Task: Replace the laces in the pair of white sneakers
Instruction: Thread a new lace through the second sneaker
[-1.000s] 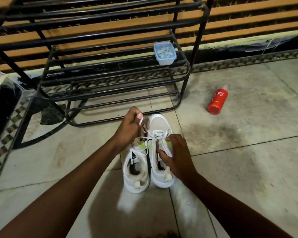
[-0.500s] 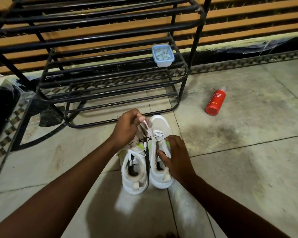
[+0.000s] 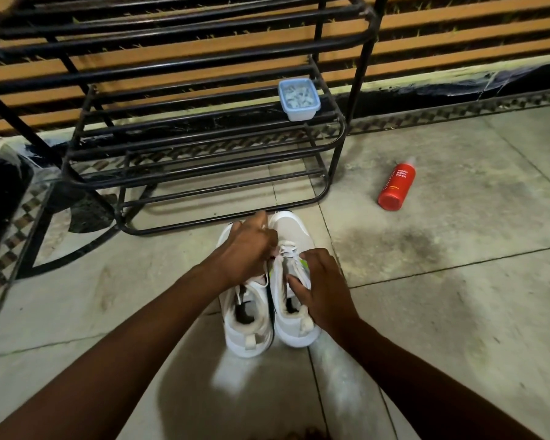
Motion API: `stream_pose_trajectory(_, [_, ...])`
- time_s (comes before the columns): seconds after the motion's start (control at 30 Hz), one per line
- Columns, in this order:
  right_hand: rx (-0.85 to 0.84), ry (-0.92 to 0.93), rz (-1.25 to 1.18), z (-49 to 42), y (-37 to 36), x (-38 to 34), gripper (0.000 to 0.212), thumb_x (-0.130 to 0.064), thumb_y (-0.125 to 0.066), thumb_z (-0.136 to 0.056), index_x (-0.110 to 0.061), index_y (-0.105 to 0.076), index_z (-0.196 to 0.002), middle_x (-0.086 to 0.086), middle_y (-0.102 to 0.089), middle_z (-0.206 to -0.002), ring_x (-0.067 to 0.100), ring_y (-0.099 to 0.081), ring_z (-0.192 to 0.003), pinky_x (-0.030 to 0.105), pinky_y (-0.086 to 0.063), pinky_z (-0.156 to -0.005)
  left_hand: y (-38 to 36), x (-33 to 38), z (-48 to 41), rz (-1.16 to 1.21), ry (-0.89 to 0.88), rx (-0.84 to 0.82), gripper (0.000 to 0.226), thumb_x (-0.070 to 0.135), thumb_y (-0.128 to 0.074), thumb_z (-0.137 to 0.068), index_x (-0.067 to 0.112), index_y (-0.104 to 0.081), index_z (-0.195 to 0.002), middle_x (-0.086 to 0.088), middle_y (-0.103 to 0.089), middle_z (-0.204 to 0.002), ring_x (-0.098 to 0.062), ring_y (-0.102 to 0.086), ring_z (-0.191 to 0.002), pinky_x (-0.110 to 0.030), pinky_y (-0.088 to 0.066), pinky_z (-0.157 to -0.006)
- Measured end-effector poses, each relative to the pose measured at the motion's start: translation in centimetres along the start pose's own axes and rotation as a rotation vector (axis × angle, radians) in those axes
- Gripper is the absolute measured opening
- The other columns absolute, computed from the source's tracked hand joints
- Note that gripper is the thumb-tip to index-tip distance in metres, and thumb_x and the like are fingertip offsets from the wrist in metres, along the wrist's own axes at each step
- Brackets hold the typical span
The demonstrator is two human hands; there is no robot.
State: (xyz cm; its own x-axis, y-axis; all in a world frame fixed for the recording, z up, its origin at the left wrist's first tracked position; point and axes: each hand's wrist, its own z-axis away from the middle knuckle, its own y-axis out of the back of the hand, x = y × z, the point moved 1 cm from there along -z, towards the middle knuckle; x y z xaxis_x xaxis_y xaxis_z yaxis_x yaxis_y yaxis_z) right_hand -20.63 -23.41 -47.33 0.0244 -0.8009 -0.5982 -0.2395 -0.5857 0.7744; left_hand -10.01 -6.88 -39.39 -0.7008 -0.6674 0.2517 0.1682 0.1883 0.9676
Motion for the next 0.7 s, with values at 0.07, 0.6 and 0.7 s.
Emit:
stream_pose_trajectory(0.07, [-0.019, -0.013, 0.023, -0.1, 0.0, -0.1, 0.043, -0.039, -0.067, -0.089, -0.009, -0.058, -0.119, 0.007, -0.054, -0.117, 0.025, -0.055, -0.105, 0.035, -0.049, -0.088, 0.2, -0.8, 0.0, 0.01, 0.013, -0.011, 0.014, 0.008, -0.07, -0.087, 0.018, -0.077, -0.095, -0.006, -0.046, -0.103, -0.027, -0.052, -0.094, -0.033, -0.033, -0.074])
stream_pose_trajectory(0.6, [-0.012, -0.018, -0.005, -0.1, 0.8, -0.8, 0.032, -0.03, -0.063, -0.093, -0.008, -0.062, -0.116, 0.007, -0.059, -0.114, 0.025, -0.058, -0.105, 0.034, -0.05, -0.09, -1.3, -0.6, 0.0, 0.189, 0.161, 0.102, 0.009, 0.012, -0.067, -0.091, 0.017, -0.072, -0.096, 0.003, -0.059, -0.118, -0.02, -0.062, -0.108, -0.034, -0.043, -0.093])
stream_pose_trajectory(0.7, [0.01, -0.014, -0.054, -0.1, 1.0, -0.9, 0.03, -0.021, -0.063, -0.093, -0.007, -0.061, -0.12, 0.008, -0.06, -0.117, 0.026, -0.06, -0.107, 0.036, -0.05, -0.092, -1.7, -0.5, -0.6, 0.129, 0.178, -0.011, 0.039, 0.007, -0.069, -0.084, 0.02, -0.064, -0.12, 0.0, -0.06, -0.122, -0.025, -0.059, -0.113, -0.04, -0.047, -0.092])
